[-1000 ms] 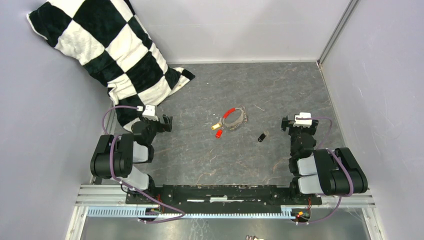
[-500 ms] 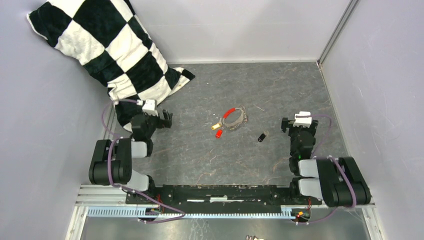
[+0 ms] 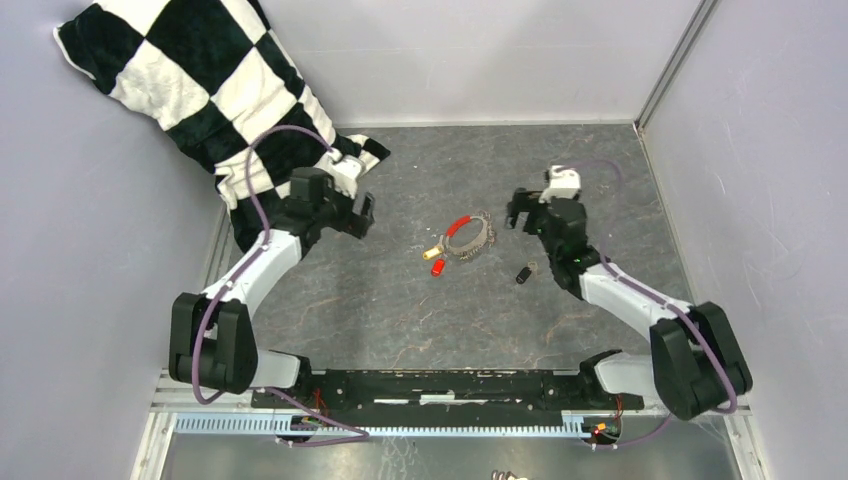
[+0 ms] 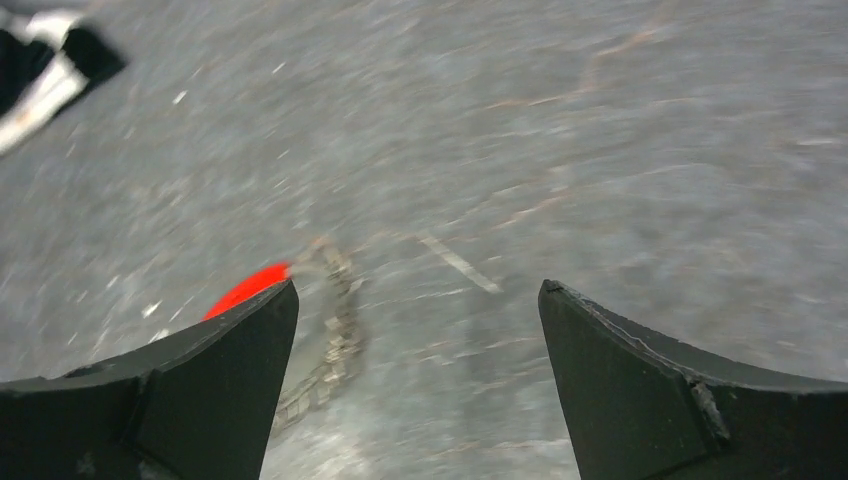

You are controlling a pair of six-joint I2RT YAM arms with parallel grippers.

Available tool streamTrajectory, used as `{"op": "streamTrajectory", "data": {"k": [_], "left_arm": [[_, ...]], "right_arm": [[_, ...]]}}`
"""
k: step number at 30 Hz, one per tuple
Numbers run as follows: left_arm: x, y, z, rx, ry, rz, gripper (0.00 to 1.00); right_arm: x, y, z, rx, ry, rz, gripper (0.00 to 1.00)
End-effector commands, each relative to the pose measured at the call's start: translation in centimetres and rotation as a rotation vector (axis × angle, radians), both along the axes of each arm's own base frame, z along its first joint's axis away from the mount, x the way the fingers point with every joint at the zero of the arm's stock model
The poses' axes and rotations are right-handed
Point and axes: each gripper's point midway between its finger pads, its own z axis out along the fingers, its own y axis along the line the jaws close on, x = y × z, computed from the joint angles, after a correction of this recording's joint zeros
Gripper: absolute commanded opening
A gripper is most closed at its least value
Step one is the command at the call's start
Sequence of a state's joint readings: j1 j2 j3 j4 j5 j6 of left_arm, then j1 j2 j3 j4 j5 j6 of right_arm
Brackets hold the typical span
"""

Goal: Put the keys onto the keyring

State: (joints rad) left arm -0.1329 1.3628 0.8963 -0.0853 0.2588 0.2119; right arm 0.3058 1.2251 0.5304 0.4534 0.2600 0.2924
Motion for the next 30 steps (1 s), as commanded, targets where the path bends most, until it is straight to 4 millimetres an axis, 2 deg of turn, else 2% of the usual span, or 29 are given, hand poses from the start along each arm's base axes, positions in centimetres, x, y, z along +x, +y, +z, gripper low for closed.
{"op": "streamTrajectory", "data": {"k": [1,6,8,10,12,16,22,25,30], "left_arm": [[-4.0,-1.4,-2.4,0.147,0.160,-0.100,1.00],[-4.2,-2.9,-2.7,0.087,0.240,-0.125,1.00],[-4.1,-3.3,-2.8,0.072,0.253,-0.134,1.00],[-4.0,-3.7,-3.1,0.064,0.264,-0.144,1.00],[-4.1,-3.9,-3.3,0.061,0.274,-0.150,1.00],[-4.2,-3.9,-3.4,0.081,0.271,-0.163,1.00],[-5.1,-3.9,-3.1,0.096,0.283,-0.198,1.00],[-5.5,-3.9,-2.3,0.104,0.261,-0.220,1.00],[-6.1,-4.1,-1.6,0.111,0.251,-0.246,1.00]], "right_arm": [[-1.1,5.1,-3.3,-0.103,0.184,0.145,0.98],[-1.1,11.2,-5.0,-0.077,0.238,0.296,0.98],[-0.8,12.9,-5.4,-0.092,0.259,0.324,0.97],[-0.7,14.8,-6.2,-0.095,0.294,0.363,0.92],[-0.6,15.8,-7.0,-0.114,0.334,0.367,0.89],[0.2,15.0,-7.9,-0.153,0.364,0.289,0.83],[1.5,13.1,-7.5,-0.241,0.378,0.170,0.72],[1.3,12.1,-8.1,-0.279,0.408,0.134,0.71],[1.1,11.7,-9.9,-0.280,0.459,0.138,0.69]]}}
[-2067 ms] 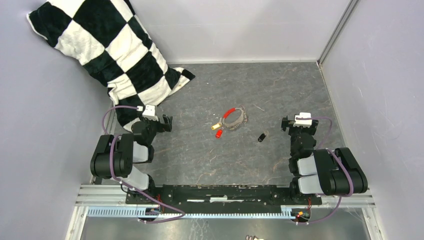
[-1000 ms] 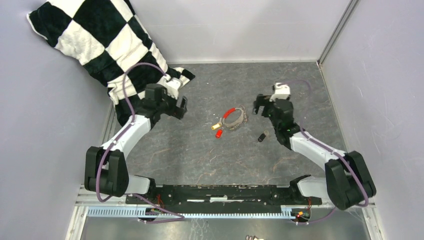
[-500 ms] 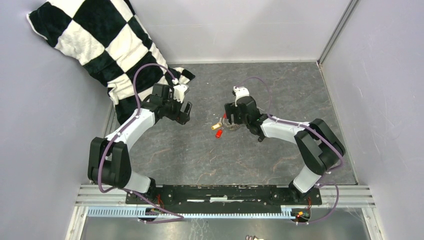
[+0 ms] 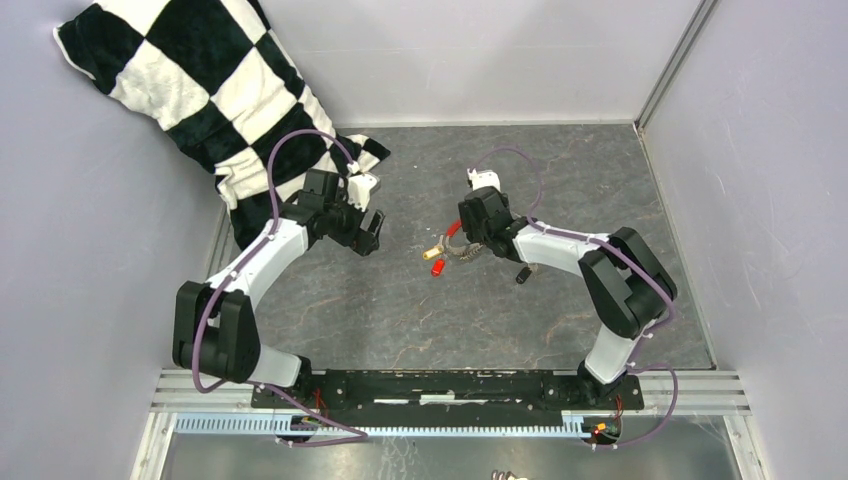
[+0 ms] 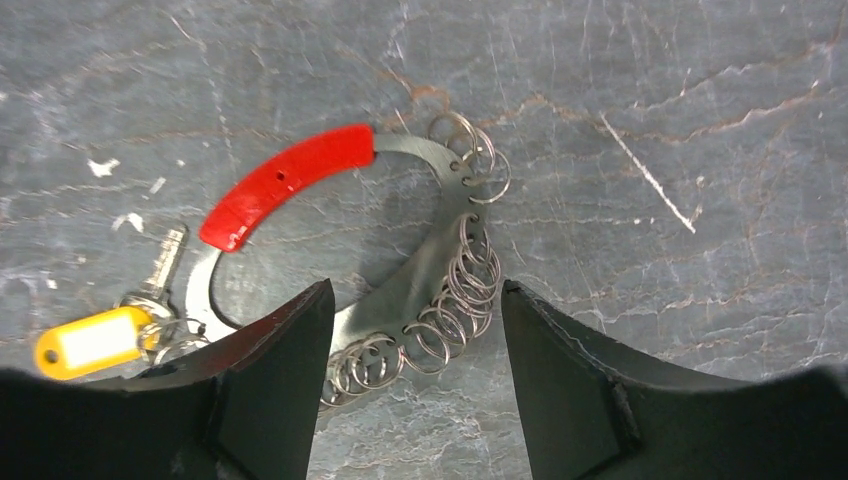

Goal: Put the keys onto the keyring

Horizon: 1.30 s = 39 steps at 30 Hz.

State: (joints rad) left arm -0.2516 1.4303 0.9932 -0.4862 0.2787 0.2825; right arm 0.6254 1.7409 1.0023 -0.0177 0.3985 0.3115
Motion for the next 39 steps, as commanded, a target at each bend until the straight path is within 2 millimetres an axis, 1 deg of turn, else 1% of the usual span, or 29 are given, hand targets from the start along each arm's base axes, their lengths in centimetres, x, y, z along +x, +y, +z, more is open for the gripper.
{"op": "streamTrajectory", "data": {"k": [1,3,5,7,10,11,13,15,17,18,20,22,26,30,35,39], "left_arm": [[0.3,-0.8,3.1,-0.013,-0.084,-0.073,1.00],[0.1,-1.0,3.1,-0.016,-0.083,-0.080,1.00],[-0.1,-1.4,3.1,-0.016,-0.081,-0.093,1.00],[-0.2,-2.0,3.0,-0.014,-0.078,-0.108,1.00],[-0.2,-2.8,3.0,-0.005,-0.080,-0.127,0.99],[-0.1,-3.1,3.1,-0.006,-0.082,-0.133,0.98],[0.0,-3.5,3.2,-0.010,-0.080,-0.142,0.98],[0.2,-4.0,3.1,-0.022,-0.070,-0.148,0.97],[0.2,-4.2,2.9,-0.029,-0.059,-0.150,0.97],[0.3,-4.2,2.7,-0.029,-0.054,-0.150,0.97],[0.5,-4.3,2.4,-0.025,-0.044,-0.150,0.96],[0.6,-4.3,1.9,-0.020,-0.030,-0.147,0.96],[0.7,-4.2,1.6,-0.010,-0.026,-0.148,0.96],[0.8,-3.9,1.6,0.005,-0.034,-0.149,0.95],[0.5,-3.9,1.7,0.004,-0.041,-0.158,0.95],[0.2,-3.8,1.7,0.006,-0.043,-0.163,0.94]], "right_arm": [[0.3,-0.7,-0.9,-0.010,0.036,-0.041,0.68],[-0.2,-0.7,-1.4,0.019,0.051,-0.033,0.68],[-0.6,-0.7,-1.2,0.036,0.050,-0.023,0.69],[-0.9,-0.8,-0.8,0.051,0.048,-0.018,0.70],[-1.6,-1.0,0.4,0.074,0.034,-0.023,0.76],[-1.7,-0.8,1.0,0.098,0.018,-0.016,0.76],[-2.8,-0.4,1.4,0.130,0.011,0.007,0.76],[-3.6,0.3,1.8,0.160,0.011,0.021,0.75],[-4.8,1.6,1.8,0.188,0.024,0.050,0.74],[-5.2,2.7,2.0,0.210,0.014,0.072,0.73],[-6.2,4.2,1.8,0.213,0.012,0.092,0.70],[-6.7,5.1,1.1,0.205,0.017,0.101,0.67],[-6.8,6.1,-0.3,0.211,0.053,0.099,0.64],[-6.5,5.7,-1.0,0.196,0.053,0.069,0.60],[-6.3,6.0,-1.4,0.197,0.057,0.069,0.57],[-6.1,6.6,-1.2,0.224,0.054,0.072,0.51]]}}
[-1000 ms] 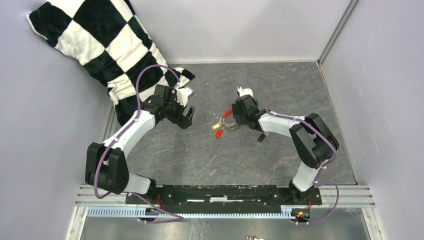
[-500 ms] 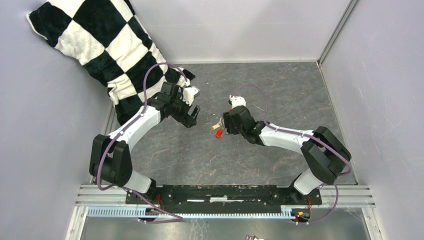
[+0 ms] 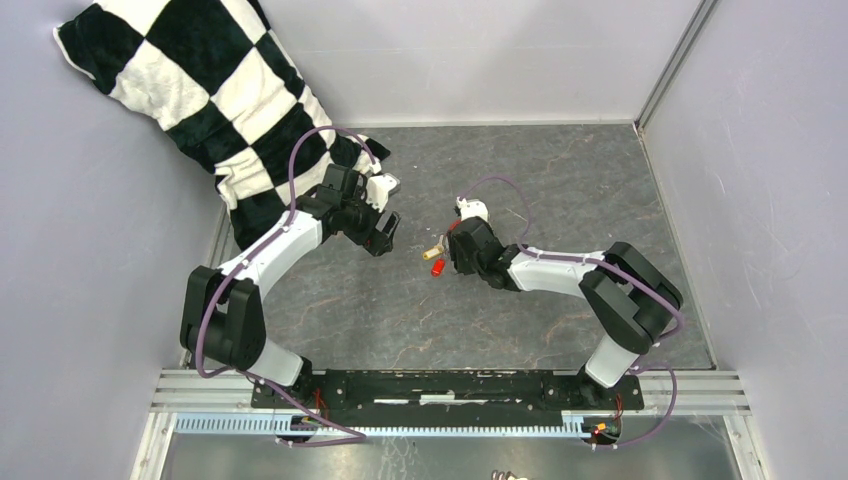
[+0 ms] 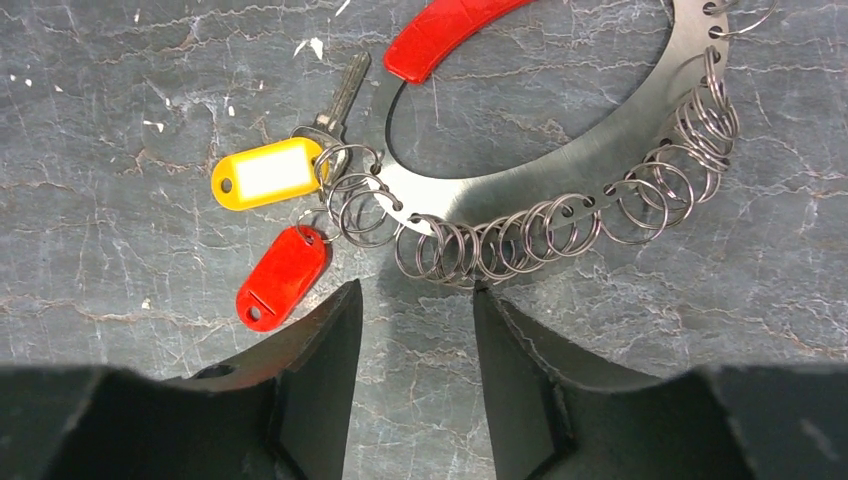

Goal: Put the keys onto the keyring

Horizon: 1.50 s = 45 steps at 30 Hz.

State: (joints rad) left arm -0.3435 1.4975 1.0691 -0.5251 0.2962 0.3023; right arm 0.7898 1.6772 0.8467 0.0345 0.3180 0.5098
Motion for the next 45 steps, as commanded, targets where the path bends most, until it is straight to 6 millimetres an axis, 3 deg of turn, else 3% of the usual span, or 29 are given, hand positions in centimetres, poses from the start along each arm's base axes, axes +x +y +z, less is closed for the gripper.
{"op": "streamTrajectory", "data": {"k": [1,6,11,21,26,34,38,45], "left_arm": [[0.4,-0.2,1.4,0.000,-0.067,-0.048,0.94],[0.2,0.1,1.6,0.008,-0.080,-0.056,0.93],[0.3,0.1,2.1,0.010,-0.098,-0.056,0.93],[0.2,0.2,2.4,0.014,-0.112,-0.059,0.91],[0.3,0.2,2.8,0.010,-0.123,-0.066,0.91],[0.3,0.1,2.5,0.010,-0.117,-0.069,0.90],[0.2,0.2,2.3,0.014,-0.110,-0.066,0.90],[0.1,0.5,2.2,0.027,-0.117,-0.069,0.90]], "right_arm": [[1.4,1.4,1.7,0.073,-0.043,-0.025,0.49],[1.6,1.3,2.8,0.091,-0.061,-0.045,0.42],[1.6,1.6,2.2,0.090,-0.044,-0.040,0.38],[2.2,2.1,1.3,0.078,-0.023,-0.054,0.39],[2.3,1.3,0.7,0.050,-0.016,-0.082,0.39],[1.8,1.2,2.1,0.070,-0.035,-0.055,0.40],[1.8,0.1,2.5,0.044,-0.049,-0.054,0.40],[1.5,-2.1,1.1,0.028,-0.006,-0.070,0.40]]}}
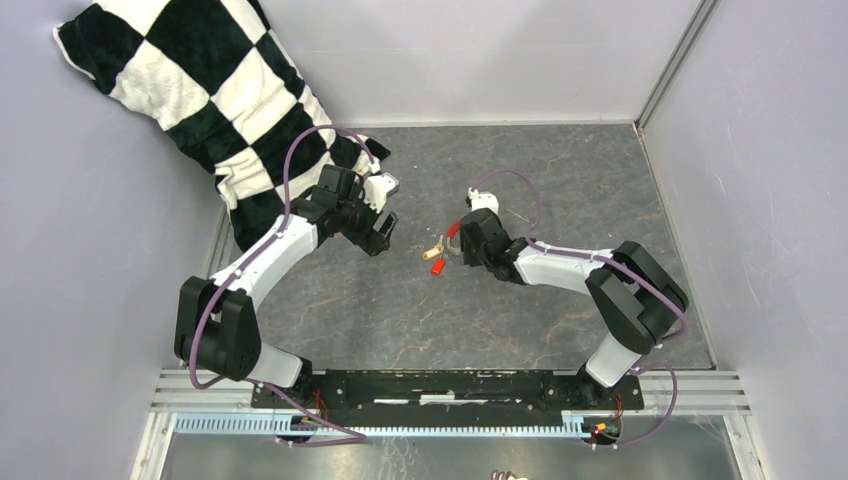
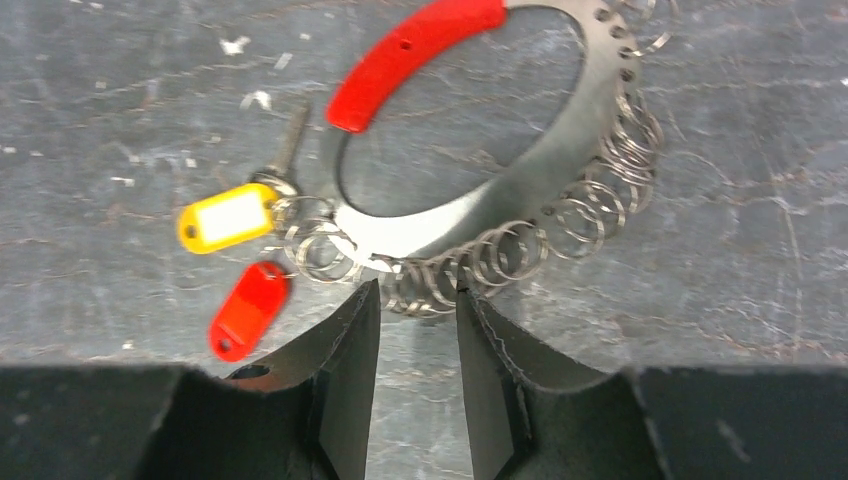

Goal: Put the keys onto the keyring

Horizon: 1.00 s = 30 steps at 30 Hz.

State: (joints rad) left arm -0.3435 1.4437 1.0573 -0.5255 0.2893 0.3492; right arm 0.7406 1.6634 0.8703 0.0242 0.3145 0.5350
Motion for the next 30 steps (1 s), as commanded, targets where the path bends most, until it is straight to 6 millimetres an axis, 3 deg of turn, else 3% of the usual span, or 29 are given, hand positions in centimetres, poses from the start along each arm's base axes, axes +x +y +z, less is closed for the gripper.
{"op": "streamTrajectory", "data": {"k": [1,5,8,12,20,25,30], "left_arm": [[0.2,0.1,0.9,0.015,-0.056,-0.036,0.90],[0.1,0.2,1.0,0.013,-0.061,-0.038,0.90],[-0.1,0.0,0.9,0.007,-0.054,-0.046,0.90],[-0.6,-1.4,0.5,-0.044,-0.026,-0.079,0.90],[1.4,-5.7,-2.1,-0.030,0.019,-0.106,0.89],[3.1,-7.9,-4.1,-0.004,-0.017,-0.134,0.92],[3.6,-10.7,-5.6,0.003,-0.004,-0.179,0.95]], "right_arm": [[-0.3,-1.1,-0.1,-0.005,0.010,-0.001,0.40],[-0.5,-0.1,0.5,0.042,0.011,0.016,0.39],[-0.4,-0.2,2.1,0.018,-0.038,-0.004,0.39],[-0.7,0.6,3.7,0.017,-0.091,-0.003,0.40],[-0.5,2.2,0.8,0.069,-0.018,0.007,0.40],[-1.3,0.3,-1.4,0.073,0.033,-0.016,0.40],[-2.0,-1.9,-2.9,0.071,0.070,-0.044,0.39]]}}
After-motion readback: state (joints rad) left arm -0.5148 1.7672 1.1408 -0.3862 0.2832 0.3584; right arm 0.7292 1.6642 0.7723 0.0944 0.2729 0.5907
